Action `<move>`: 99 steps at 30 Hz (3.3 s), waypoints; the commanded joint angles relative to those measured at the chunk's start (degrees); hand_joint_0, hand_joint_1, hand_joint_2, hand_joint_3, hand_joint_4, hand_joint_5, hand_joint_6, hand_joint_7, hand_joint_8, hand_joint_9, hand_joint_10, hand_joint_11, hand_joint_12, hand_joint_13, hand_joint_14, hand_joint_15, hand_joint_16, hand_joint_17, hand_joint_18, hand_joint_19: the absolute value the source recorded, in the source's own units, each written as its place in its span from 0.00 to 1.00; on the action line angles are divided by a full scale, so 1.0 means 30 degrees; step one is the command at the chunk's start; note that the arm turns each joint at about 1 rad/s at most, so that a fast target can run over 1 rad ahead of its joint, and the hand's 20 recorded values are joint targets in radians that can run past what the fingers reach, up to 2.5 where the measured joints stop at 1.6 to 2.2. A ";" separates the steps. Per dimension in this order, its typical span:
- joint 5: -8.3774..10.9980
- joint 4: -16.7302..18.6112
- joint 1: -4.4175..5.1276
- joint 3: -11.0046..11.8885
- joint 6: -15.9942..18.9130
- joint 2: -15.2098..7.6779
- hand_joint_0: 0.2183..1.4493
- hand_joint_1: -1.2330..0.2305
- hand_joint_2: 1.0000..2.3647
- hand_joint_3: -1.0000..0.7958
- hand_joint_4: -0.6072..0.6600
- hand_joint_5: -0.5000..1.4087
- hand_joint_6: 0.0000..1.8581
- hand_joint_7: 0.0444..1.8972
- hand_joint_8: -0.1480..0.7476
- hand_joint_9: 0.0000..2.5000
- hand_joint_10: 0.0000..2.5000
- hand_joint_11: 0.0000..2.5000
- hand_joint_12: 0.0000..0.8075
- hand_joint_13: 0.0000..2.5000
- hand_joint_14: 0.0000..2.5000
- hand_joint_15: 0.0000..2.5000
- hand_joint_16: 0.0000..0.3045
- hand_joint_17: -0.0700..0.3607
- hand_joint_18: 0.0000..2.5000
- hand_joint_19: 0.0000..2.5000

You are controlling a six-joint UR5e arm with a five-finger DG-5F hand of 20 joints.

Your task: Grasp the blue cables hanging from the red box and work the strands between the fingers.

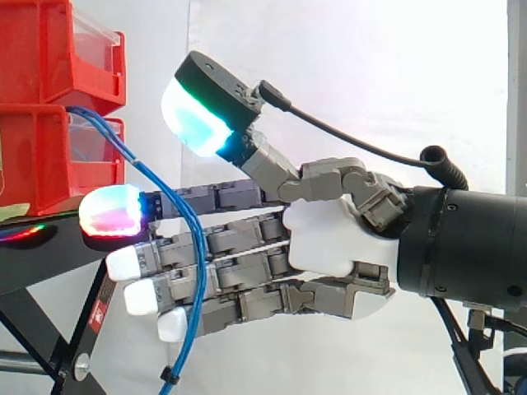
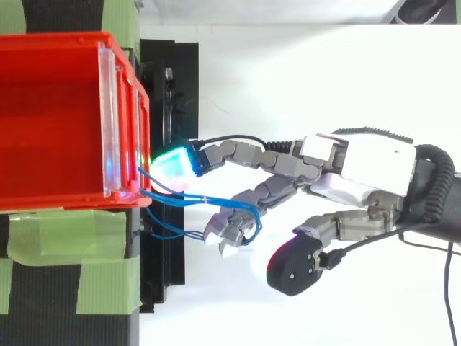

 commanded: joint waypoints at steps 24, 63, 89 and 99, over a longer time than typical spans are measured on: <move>-0.0205 -0.0041 -0.0028 0.0004 0.0053 0.0029 0.46 0.46 0.00 0.01 0.64 0.14 0.00 0.33 0.60 0.42 0.00 0.48 0.57 0.48 0.01 0.45 0.21 0.49 0.37 0.24; -0.0293 -0.0041 0.0001 0.0004 0.0082 0.0029 0.46 0.46 0.00 0.00 0.67 0.17 0.00 0.34 0.56 0.30 1.00 0.47 0.53 0.40 1.00 0.41 0.17 0.43 0.60 0.59; -0.0293 -0.0041 0.0001 0.0092 0.0082 0.0029 0.44 0.46 0.00 0.00 0.73 0.24 0.00 0.39 0.64 0.37 1.00 0.75 0.71 0.56 1.00 0.48 0.25 0.57 0.73 0.22; -0.0293 -0.0041 0.0001 0.0092 0.0082 0.0029 0.42 0.47 0.00 0.00 0.77 0.30 0.01 0.39 0.72 0.51 1.00 0.93 0.87 0.74 1.00 0.55 0.90 0.64 1.00 0.21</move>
